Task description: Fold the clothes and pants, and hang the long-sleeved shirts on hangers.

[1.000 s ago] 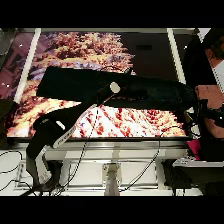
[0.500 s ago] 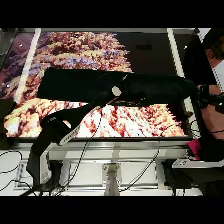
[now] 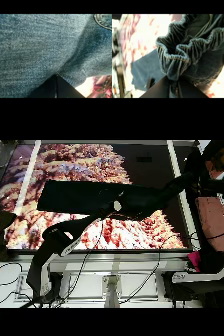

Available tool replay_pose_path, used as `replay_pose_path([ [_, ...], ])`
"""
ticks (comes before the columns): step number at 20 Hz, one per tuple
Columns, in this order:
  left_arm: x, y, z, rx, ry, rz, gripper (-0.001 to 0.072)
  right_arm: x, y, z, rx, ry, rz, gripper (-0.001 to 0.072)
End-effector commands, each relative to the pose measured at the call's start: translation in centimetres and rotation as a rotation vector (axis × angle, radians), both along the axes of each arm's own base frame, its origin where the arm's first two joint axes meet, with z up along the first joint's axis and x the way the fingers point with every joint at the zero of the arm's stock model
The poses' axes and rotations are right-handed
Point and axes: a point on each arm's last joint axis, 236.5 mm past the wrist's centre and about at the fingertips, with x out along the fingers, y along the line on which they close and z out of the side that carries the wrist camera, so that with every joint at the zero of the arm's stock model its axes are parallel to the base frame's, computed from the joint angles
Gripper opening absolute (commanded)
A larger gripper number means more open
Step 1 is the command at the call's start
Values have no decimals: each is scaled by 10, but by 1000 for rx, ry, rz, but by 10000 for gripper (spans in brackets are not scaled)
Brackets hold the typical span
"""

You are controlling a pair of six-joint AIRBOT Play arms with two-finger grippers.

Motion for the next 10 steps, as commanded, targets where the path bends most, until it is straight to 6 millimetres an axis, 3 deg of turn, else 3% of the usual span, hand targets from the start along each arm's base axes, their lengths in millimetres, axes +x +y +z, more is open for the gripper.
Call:
replay_pose_path([
  [1,28,13,38,-21,-128,6,9,6,60,23,-16,-40,147,16],
  [3,61,49,83,0,-243,22,9,4,103,21,-16,-34,235,16],
  [5,88,105,126,65,-333,39,10,-2,157,17,-15,-29,342,16],
  [8,117,191,180,159,-436,107,10,-15,250,2,-22,-28,501,14],
  [10,134,238,214,181,-500,189,10,-34,315,-22,-14,9,611,14],
])
